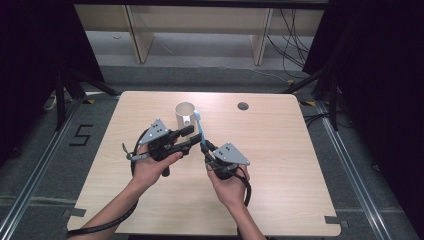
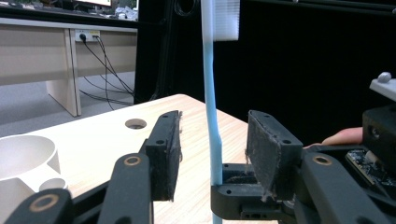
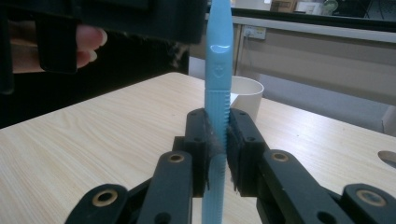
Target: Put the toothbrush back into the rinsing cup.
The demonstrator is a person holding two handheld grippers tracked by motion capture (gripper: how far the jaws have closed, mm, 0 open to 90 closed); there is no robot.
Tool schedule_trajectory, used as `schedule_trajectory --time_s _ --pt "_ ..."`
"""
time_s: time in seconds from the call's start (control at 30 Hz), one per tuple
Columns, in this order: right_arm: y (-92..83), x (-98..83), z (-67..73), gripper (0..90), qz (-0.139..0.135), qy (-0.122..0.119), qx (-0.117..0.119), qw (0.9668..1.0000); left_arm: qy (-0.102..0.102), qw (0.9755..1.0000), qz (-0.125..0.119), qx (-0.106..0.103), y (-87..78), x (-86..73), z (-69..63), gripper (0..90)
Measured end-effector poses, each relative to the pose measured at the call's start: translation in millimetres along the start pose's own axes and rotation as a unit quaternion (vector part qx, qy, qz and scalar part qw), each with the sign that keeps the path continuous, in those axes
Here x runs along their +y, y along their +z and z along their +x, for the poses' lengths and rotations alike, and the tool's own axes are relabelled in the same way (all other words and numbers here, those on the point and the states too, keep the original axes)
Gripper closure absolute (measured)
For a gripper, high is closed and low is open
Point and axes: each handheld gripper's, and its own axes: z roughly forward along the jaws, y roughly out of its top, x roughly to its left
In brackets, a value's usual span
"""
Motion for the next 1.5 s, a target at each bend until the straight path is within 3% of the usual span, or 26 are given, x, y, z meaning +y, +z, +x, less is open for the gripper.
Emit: schedule_trajectory --time_s 0.9,1.03,1.1,1.2,1.3,1.5 --pt "1.8 2.8 3.6 79.7 -0.013 -0.004 -0.013 0.9998 0.009 0.9999 -0.010 0.004 13.3 0.3 -4.8 71.4" --pt "2.7 3.2 5.3 79.6 -0.016 0.011 -0.006 0.9998 0.012 0.9998 -0.012 0.007 13.0 0.8 -3.9 77.6" --pt "2.9 3.7 4.3 79.7 -0.019 0.001 -0.008 0.9998 0.012 0.9998 -0.013 0.007 12.9 0.9 -3.7 79.6" --pt "3.4 3.7 5.0 79.6 -0.017 0.010 -0.009 0.9998 0.014 0.9998 -0.012 0.005 13.4 1.2 -3.5 82.4" --pt "3.7 4.1 4.3 79.6 -0.018 0.002 -0.013 0.9998 0.015 0.9998 -0.014 0.004 13.8 1.5 -3.9 83.3" --pt "4.5 5.1 4.5 77.4 -0.011 0.013 -0.007 0.9998 0.018 0.9997 -0.014 0.003 14.4 2.6 -3.0 83.9"
